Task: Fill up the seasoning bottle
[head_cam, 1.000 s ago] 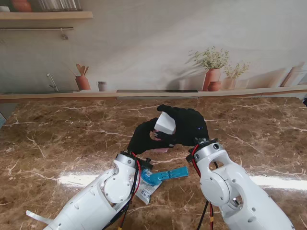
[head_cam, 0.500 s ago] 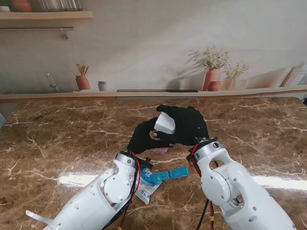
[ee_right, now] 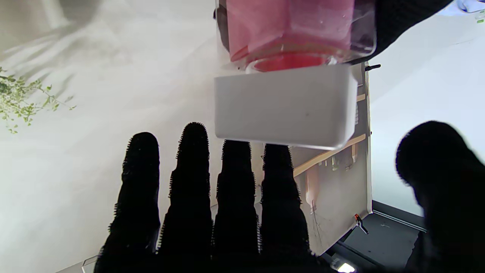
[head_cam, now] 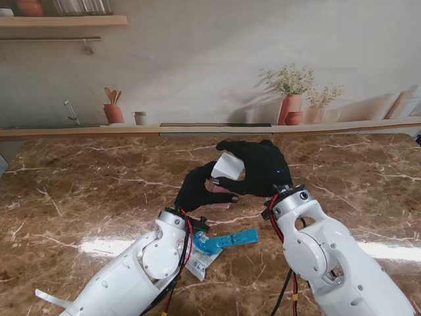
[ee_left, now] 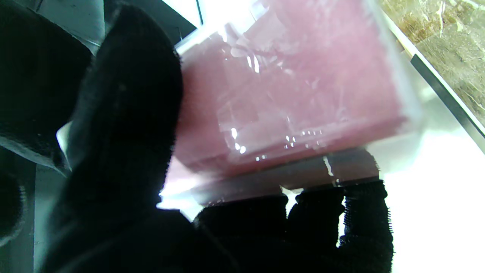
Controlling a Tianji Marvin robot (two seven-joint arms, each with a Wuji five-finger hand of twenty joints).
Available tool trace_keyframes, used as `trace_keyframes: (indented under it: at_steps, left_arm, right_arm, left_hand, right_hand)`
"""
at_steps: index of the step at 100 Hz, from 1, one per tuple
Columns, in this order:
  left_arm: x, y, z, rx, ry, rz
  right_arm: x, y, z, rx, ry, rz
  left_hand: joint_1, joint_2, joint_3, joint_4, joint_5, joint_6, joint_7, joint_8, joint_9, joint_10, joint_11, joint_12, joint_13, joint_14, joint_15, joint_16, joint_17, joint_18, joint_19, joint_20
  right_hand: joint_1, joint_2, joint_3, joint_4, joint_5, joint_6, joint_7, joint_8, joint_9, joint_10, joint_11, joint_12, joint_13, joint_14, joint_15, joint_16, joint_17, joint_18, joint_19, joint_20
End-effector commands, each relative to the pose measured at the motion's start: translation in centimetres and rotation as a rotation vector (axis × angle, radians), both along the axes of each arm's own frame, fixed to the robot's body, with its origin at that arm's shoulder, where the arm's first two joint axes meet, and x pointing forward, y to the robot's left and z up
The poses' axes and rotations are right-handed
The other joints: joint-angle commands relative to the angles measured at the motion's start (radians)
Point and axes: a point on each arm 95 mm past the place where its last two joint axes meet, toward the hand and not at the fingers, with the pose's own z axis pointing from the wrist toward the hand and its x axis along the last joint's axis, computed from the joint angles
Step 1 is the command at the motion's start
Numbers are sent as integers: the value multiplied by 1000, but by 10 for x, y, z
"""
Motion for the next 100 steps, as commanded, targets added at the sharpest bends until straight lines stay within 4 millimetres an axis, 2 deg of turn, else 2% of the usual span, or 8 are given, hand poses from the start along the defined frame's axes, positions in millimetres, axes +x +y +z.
trace_keyframes:
  at_steps: [1, 17, 24, 41, 44, 64, 86, 100]
  left_arm:
    - [-1, -2, 4, -11, -10, 0]
    - [-1, -1, 4, -7, -11, 0]
    - [0, -1, 5, -5, -14, -1]
    - [0, -1, 5, -2, -17, -6]
    - [0, -1, 5, -2, -17, -6]
    - [0, -2, 5, 3, -20, -12]
    - [1, -2, 5, 11, -24, -21]
    - [1, -3, 6, 12, -24, -23]
  right_arm:
    - [-1, -3, 1, 5, -5, -7]
    - [-3, -13, 9, -21, -46, 2]
    - [-3, -17, 11, -20, -38, 19]
    - [-5, -27, 14, -6, -4, 59]
    - [-5, -28, 15, -7, 0, 64]
    - [-1, -28, 20, -56, 69, 132]
    - [7, -23, 26, -138, 112, 209]
    - [8, -19, 28, -150, 123, 237]
  left_hand:
    - [226, 365, 385, -11, 191, -331, 232, 83, 72, -113, 43, 34, 62, -39, 134, 42, -18, -53, -15, 17]
    - [227, 364, 385, -11, 191, -330, 232, 84, 73, -113, 43, 35, 62, -40, 134, 42, -18, -52, -15, 17]
    - [227, 365, 385, -11, 189, -331, 232, 84, 72, -114, 43, 35, 62, -41, 134, 42, -18, -52, -15, 17]
    - [227, 365, 385, -11, 189, -331, 233, 84, 72, -114, 43, 35, 61, -41, 133, 43, -18, -52, -15, 17]
    - [227, 365, 385, -12, 189, -331, 232, 84, 72, -114, 42, 35, 61, -42, 134, 43, -18, -52, -15, 17]
    - [228, 365, 385, -11, 191, -329, 233, 84, 72, -113, 43, 35, 62, -41, 134, 43, -17, -52, -15, 17]
    - [228, 365, 386, -11, 192, -329, 233, 85, 72, -112, 43, 34, 62, -41, 135, 43, -17, -52, -16, 17]
    - [227, 365, 387, -12, 192, -328, 233, 85, 72, -112, 44, 35, 63, -39, 136, 44, -17, -51, -15, 18]
  right_hand:
    - [-23, 31, -8, 28, 1, -20, -10, -9, -20, -14, -22, -18, -40, 5, -22, -40, -19, 13, -24, -5]
    - [-31, 77, -9, 49, -2, -12, -5, -3, -31, -15, -20, -12, -53, -8, -5, -25, -48, 9, -44, 18]
    - [38, 78, 6, 132, -8, -13, -9, 2, -47, -15, -31, -10, -78, -10, -15, -15, -73, 16, -76, 49]
    - [266, 50, 95, 633, 4, -38, -6, 10, -62, -17, -43, -6, -108, -15, -34, -17, -105, 26, -133, 98]
    - [370, 31, 76, 655, 10, -52, -4, 9, -60, -18, -44, -7, -106, -17, -34, -17, -103, 27, -134, 101]
    - [755, -124, 80, 429, -19, -79, -41, -24, -116, -22, -53, -20, -159, -29, -58, -40, -116, 9, -158, 104]
    - [825, -183, 106, 327, -67, -172, -85, -35, -223, -14, -66, -32, -229, -29, -66, -55, -133, -32, -182, 103]
    - [847, -195, 110, 180, -17, -215, -41, 12, -220, -19, -51, -43, -227, -35, -47, -61, -125, -34, -176, 112]
